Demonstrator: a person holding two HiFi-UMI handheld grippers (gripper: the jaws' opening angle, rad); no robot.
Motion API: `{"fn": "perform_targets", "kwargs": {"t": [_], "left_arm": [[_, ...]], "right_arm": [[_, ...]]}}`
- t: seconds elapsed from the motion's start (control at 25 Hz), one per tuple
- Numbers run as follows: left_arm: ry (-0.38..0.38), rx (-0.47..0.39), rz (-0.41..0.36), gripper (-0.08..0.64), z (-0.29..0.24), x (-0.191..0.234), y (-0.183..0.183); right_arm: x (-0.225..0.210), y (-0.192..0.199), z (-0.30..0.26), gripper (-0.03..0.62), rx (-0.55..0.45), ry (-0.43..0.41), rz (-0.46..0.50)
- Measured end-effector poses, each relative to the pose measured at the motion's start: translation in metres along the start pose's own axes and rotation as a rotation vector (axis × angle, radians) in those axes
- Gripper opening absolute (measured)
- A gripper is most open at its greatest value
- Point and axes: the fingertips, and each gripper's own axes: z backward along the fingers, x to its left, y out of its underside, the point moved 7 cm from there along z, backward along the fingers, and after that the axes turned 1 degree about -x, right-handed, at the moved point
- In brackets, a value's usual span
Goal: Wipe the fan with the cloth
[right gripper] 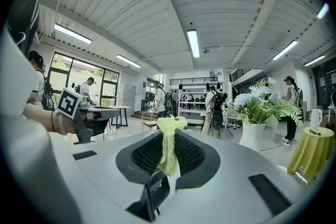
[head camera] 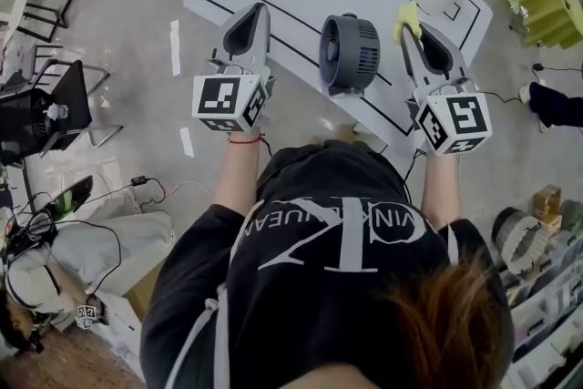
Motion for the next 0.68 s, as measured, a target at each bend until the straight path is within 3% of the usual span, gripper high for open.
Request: {"fn": "perform_targets", "kwargs": {"t": [0.68], "left_arm": [[0.003,0.013,0.009,0.011,-0.014,0.001,0.000]], "right_arm": [[-0.012,0.004,-0.007,0.055,0.005,-0.025,-0.029]]}}
